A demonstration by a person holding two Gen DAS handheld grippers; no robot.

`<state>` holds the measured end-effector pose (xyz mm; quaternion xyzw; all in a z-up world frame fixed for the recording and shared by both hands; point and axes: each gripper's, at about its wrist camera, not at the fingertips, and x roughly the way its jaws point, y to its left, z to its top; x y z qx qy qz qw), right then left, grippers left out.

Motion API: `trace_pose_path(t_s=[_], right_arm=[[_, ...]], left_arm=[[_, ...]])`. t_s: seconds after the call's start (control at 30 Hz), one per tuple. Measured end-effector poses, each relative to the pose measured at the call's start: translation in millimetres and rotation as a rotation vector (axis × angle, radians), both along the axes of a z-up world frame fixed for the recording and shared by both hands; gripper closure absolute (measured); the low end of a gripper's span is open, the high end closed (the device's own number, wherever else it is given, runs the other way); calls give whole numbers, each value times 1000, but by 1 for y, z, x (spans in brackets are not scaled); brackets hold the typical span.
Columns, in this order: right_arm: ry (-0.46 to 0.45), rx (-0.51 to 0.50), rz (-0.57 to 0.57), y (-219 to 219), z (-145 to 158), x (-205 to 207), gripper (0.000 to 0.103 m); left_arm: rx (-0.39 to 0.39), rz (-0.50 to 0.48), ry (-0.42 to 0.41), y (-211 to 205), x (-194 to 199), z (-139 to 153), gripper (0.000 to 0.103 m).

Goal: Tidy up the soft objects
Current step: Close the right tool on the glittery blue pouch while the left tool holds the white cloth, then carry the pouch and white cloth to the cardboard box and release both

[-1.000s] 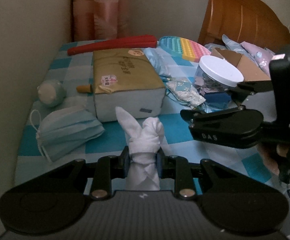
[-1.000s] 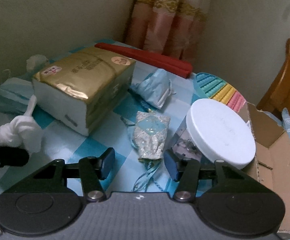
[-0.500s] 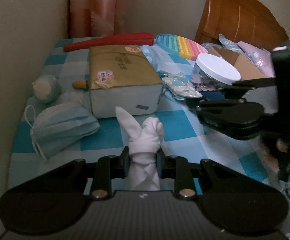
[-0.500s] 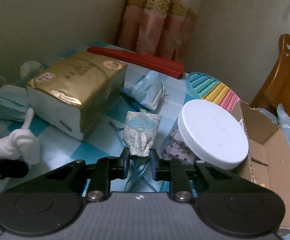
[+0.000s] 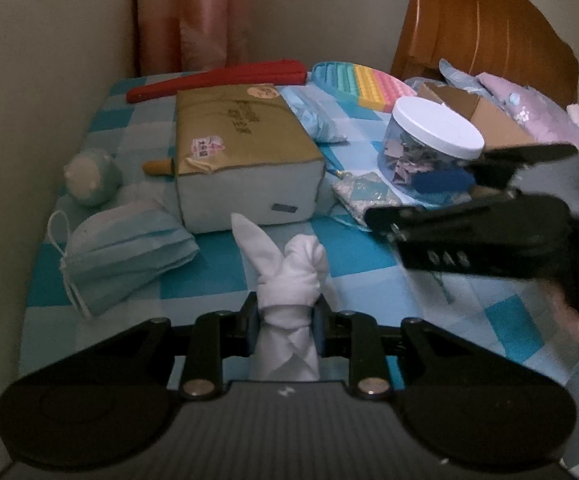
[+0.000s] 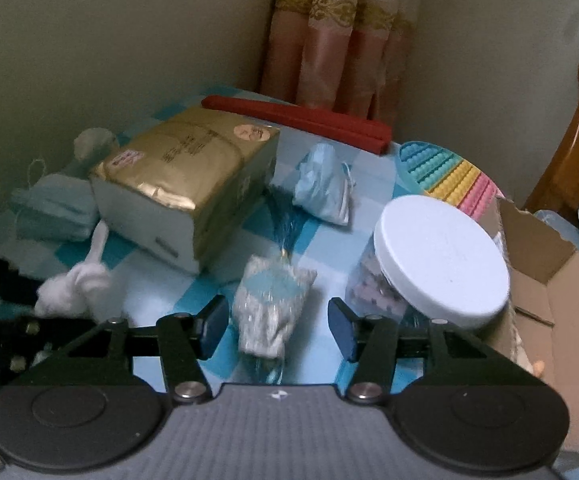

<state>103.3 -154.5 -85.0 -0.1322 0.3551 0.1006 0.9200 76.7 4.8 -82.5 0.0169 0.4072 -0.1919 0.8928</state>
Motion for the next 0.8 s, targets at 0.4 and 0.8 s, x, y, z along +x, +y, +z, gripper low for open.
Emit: trace_pose_path(t_s=[0.4, 0.8], right_arm=[[47, 32, -24, 2, -13, 20, 61], [37, 43, 30, 0, 4, -3, 74]], left_arm=[[11, 13, -1, -2, 2, -5, 78], [2, 22, -17, -1, -1, 1, 78]])
